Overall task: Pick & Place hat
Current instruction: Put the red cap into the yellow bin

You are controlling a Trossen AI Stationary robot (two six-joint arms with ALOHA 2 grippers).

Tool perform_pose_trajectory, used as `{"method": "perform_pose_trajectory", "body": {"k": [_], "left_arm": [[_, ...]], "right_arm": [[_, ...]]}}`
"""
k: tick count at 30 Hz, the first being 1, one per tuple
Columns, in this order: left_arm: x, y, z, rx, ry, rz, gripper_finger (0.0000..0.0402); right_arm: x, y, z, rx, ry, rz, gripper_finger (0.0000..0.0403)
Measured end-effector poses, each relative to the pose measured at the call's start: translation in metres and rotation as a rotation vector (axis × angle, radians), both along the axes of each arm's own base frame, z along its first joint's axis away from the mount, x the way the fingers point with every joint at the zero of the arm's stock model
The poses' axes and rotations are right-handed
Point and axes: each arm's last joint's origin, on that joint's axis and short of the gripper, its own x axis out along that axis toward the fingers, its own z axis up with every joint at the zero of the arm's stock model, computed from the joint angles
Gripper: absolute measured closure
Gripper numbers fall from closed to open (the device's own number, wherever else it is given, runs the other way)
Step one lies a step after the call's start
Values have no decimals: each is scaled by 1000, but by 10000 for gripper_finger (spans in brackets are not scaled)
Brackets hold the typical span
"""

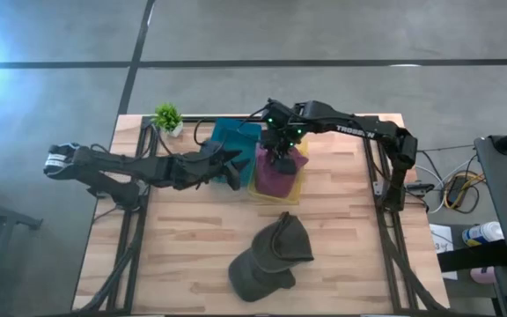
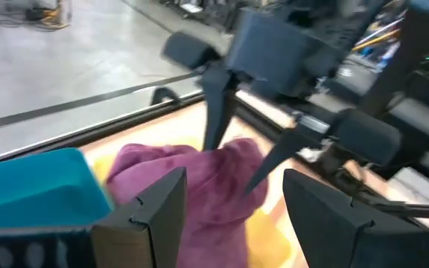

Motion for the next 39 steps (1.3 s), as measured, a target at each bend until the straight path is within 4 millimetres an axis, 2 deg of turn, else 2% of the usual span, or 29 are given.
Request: {"method": "perform_pose_trajectory", "body": {"k": [5,10,22,28,33,39], "left_arm": [[-2,15,-10,-12,95,22,186],[-2,32,-21,-18,175,36,186],[9,102,-54,-76,276,-68,186],[23,118,-74,-71,289,-174,186],[30,120,-85,-37,334,-227,186],[31,120,-86,-39,329,-265,186]], "right_arm": [[-1,-6,-1,-168,58,-94,187],[0,-6,0,-177,42,-115,171],[-2,-6,2,-143,45,-212,147],[-3,-6,10,-106,23,-297,149],[-25,-1,33,-120,27,-462,153],[-73,11,35,-134,281,-565,156]]}}
